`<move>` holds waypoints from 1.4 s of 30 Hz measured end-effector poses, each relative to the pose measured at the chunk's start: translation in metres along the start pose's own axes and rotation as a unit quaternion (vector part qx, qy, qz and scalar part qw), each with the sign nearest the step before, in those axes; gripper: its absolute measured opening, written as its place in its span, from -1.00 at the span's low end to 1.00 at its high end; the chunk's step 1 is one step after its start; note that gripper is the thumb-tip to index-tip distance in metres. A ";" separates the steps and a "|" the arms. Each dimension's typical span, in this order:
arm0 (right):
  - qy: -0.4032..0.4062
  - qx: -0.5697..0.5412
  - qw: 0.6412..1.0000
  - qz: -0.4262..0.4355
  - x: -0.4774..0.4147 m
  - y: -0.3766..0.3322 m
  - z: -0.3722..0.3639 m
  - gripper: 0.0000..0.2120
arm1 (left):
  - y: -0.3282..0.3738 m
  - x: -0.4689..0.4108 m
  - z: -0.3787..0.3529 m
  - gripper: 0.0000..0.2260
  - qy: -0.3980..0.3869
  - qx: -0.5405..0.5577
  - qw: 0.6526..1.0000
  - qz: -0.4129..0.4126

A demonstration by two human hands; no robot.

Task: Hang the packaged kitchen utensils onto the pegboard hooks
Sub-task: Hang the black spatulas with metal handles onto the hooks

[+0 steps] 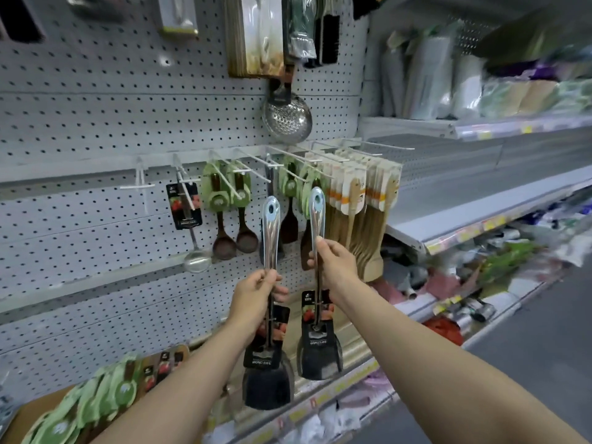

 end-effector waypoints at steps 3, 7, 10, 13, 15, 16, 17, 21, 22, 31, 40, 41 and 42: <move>-0.048 0.010 0.999 -0.007 -0.027 -0.003 0.003 -0.83 | 0.004 -0.012 -0.022 -0.77 0.033 0.008 0.999 -0.013; -0.113 0.036 0.993 0.005 -0.055 -0.012 0.005 -0.84 | 0.009 -0.023 -0.046 -0.76 0.092 0.004 0.996 -0.012; -0.146 0.040 0.988 0.008 -0.072 -0.016 0.008 -0.85 | 0.013 -0.026 -0.063 -0.75 0.130 0.013 0.991 -0.002; -0.176 0.039 0.984 0.008 -0.084 -0.014 0.009 -0.85 | 0.010 -0.023 -0.075 -0.76 0.167 0.008 0.986 0.007; -0.183 0.035 0.982 0.012 -0.091 -0.010 0.009 -0.84 | 0.007 -0.021 -0.080 -0.76 0.196 0.018 0.980 0.010; -0.184 0.032 0.982 0.014 -0.093 -0.008 0.009 -0.84 | 0.006 -0.021 -0.082 -0.75 0.207 0.029 0.978 0.012; -0.183 0.028 0.983 0.016 -0.095 -0.006 0.009 -0.85 | 0.005 -0.022 -0.084 -0.75 0.216 0.039 0.975 0.017; -0.200 0.012 0.980 0.009 -0.103 0.003 0.009 -0.83 | 0.002 -0.027 -0.088 -0.72 0.236 0.066 0.969 0.034; -0.209 0.004 0.978 0.003 -0.104 0.005 0.008 -0.82 | 0.001 -0.029 -0.089 -0.72 0.233 0.061 0.970 0.036; -0.238 -0.031 0.970 0.025 -0.114 0.007 -0.011 -0.78 | -0.006 -0.057 -0.088 -0.71 0.231 0.051 0.971 0.036; -0.236 -0.087 0.968 0.027 -0.117 0.014 -0.010 -0.82 | -0.003 -0.086 -0.083 -0.71 0.234 0.071 0.969 0.019; -0.236 -0.091 0.967 0.029 -0.117 0.013 -0.009 -0.81 | -0.003 -0.088 -0.084 -0.71 0.235 0.074 0.969 0.018; -0.233 -0.095 0.967 0.029 -0.118 0.013 -0.009 -0.80 | -0.004 -0.089 -0.085 -0.71 0.236 0.076 0.969 0.016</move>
Point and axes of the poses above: each hand's wrist, its own x-axis away from the middle knuckle, its own z-axis out of the back of the hand, y = z × x, the point moved 3 cm from there along -x, towards the middle knuckle, and after that the axes turned 2 degrees about z, right-handed, at the moved point
